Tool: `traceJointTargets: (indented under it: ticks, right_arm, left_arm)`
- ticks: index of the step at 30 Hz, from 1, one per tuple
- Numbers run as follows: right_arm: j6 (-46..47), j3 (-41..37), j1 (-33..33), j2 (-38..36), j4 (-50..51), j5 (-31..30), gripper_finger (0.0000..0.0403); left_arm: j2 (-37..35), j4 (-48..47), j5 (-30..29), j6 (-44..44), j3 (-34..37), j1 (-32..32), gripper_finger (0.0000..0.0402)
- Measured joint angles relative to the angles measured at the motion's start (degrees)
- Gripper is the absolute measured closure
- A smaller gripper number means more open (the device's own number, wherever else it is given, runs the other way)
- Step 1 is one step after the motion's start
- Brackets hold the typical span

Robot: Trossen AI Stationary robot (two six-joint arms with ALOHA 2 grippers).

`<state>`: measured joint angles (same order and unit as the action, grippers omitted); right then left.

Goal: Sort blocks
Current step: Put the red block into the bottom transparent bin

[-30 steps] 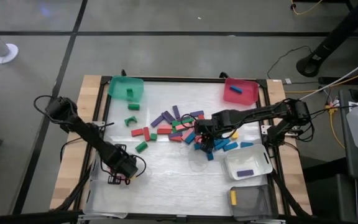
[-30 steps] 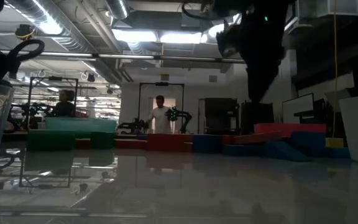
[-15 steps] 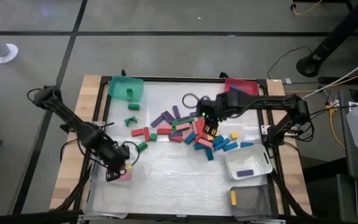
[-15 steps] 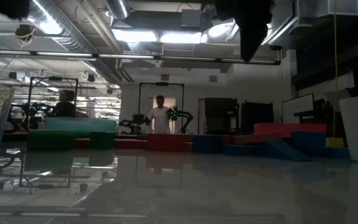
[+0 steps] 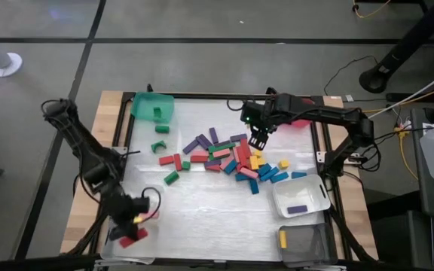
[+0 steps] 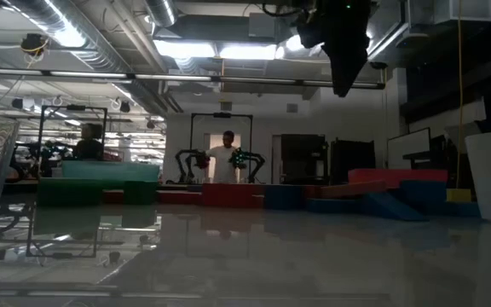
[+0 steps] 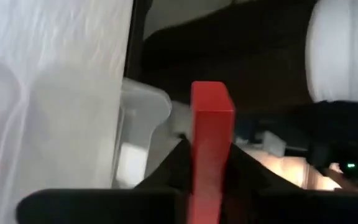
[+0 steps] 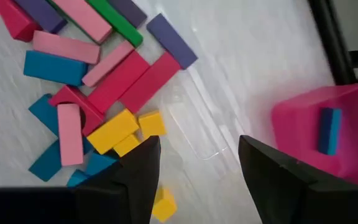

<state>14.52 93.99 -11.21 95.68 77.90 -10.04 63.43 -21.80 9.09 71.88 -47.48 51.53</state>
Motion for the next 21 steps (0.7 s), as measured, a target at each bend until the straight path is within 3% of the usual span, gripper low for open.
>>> traceJointTargets:
  ticks: [5, 12, 21]
  right_arm:
    - [0.1, -4.8, 0.0, 0.0, -6.4, 3.9, 0.0187]
    - [0.2, -9.4, 0.0, 0.0, -15.8, 10.0, 0.0187]
    - [0.7, -9.5, 0.0, 0.0, -18.0, 11.2, 0.0187]
  left_arm:
    - [4.7, -0.4, 0.0, 0.2, 0.1, 4.2, 0.0347]
    - [10.6, -1.9, 0.0, 4.6, 0.1, 4.8, 0.0338]
    - [12.0, -4.2, 0.0, 5.7, 0.2, 4.2, 0.0276]
